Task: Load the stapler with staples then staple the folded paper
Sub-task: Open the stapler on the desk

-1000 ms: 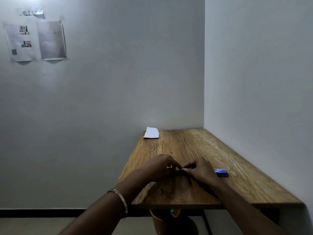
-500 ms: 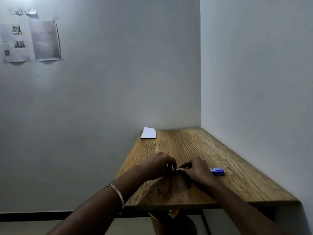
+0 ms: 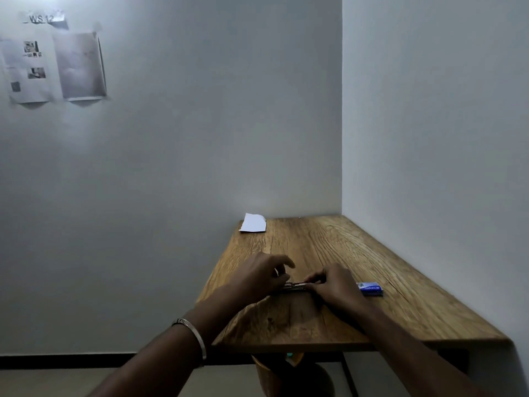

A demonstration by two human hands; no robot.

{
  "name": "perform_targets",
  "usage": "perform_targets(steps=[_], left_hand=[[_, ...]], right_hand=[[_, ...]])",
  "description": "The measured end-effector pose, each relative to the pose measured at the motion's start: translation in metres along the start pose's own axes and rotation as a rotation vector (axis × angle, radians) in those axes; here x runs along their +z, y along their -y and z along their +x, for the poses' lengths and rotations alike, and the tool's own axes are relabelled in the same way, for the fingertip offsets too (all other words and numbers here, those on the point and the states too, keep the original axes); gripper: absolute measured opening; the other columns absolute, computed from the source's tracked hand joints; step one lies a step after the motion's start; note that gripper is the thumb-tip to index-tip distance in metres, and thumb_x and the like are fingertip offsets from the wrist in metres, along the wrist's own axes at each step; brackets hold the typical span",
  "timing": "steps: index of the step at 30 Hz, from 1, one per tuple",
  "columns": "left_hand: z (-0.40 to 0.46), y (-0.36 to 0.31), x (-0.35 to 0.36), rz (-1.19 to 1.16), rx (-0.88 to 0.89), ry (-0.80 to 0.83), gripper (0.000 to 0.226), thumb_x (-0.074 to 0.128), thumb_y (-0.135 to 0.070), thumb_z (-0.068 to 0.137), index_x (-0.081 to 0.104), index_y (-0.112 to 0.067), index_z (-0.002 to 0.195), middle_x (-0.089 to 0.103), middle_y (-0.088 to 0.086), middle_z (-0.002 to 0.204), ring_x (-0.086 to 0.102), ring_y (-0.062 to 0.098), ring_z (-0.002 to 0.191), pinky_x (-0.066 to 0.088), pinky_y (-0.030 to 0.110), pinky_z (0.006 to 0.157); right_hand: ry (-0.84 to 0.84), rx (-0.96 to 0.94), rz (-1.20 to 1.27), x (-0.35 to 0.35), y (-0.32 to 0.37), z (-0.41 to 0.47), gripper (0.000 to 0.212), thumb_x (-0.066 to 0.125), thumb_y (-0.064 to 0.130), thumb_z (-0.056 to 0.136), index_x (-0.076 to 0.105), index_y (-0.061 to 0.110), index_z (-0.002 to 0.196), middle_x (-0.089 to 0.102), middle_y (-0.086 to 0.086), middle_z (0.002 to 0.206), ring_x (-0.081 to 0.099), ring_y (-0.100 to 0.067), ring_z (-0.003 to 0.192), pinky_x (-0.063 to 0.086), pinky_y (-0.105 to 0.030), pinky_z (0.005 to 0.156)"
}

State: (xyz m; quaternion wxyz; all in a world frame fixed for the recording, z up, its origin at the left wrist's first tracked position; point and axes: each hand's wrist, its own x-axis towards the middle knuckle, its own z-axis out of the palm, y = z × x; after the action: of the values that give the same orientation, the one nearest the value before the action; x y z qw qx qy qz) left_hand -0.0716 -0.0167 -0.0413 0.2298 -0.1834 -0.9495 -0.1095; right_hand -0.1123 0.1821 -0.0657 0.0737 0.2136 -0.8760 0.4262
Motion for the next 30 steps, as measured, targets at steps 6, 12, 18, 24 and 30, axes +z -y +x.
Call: perform_targets(steps=[6, 12, 18, 24, 30], left_hand=[[-0.006, 0.003, 0.002, 0.01, 0.017, -0.066, 0.017, 0.064, -0.03, 0.092, 0.074, -0.026, 0.106, 0.075, -0.011, 0.1, 0.069, 0.0, 0.08, 0.056, 0.015, 0.073], [-0.008, 0.003, 0.003, -0.049, -0.004, -0.107, 0.014, 0.067, -0.027, 0.091, 0.074, -0.026, 0.102, 0.075, -0.01, 0.098, 0.059, -0.01, 0.07, 0.042, -0.003, 0.063], [-0.009, 0.002, 0.01, -0.08, 0.0, -0.144, 0.016, 0.068, -0.024, 0.09, 0.075, -0.023, 0.104, 0.076, -0.008, 0.099, 0.067, -0.001, 0.081, 0.05, 0.006, 0.07], [-0.007, 0.004, 0.016, -0.171, 0.001, -0.155, 0.018, 0.07, -0.022, 0.088, 0.074, -0.025, 0.105, 0.075, -0.009, 0.101, 0.068, -0.002, 0.085, 0.057, 0.016, 0.076], [-0.001, 0.001, 0.021, -0.227, 0.019, -0.143, 0.023, 0.07, -0.014, 0.088, 0.072, -0.021, 0.11, 0.074, -0.005, 0.106, 0.068, 0.001, 0.093, 0.056, 0.016, 0.082]], right_hand=[[-0.026, -0.022, -0.048, -0.001, 0.002, -0.001, 0.012, 0.078, 0.021, 0.082, 0.079, 0.021, 0.093, 0.075, 0.005, 0.098, 0.065, -0.006, 0.092, 0.054, -0.028, 0.086], [-0.031, -0.016, -0.061, 0.0, 0.004, -0.002, 0.008, 0.076, 0.02, 0.082, 0.079, 0.022, 0.089, 0.074, 0.009, 0.091, 0.062, 0.001, 0.081, 0.048, -0.016, 0.071], [-0.042, -0.017, -0.05, 0.001, 0.004, -0.002, 0.008, 0.075, 0.017, 0.082, 0.079, 0.021, 0.089, 0.074, 0.009, 0.088, 0.064, -0.001, 0.081, 0.051, -0.018, 0.07], [-0.008, -0.052, -0.033, -0.001, 0.003, -0.003, 0.023, 0.072, 0.019, 0.086, 0.072, 0.02, 0.109, 0.071, 0.005, 0.103, 0.061, -0.003, 0.091, 0.048, -0.017, 0.075], [0.043, -0.087, -0.055, -0.003, 0.006, -0.004, 0.014, 0.069, 0.023, 0.09, 0.076, 0.02, 0.102, 0.075, 0.004, 0.101, 0.065, -0.002, 0.09, 0.052, -0.02, 0.078]])
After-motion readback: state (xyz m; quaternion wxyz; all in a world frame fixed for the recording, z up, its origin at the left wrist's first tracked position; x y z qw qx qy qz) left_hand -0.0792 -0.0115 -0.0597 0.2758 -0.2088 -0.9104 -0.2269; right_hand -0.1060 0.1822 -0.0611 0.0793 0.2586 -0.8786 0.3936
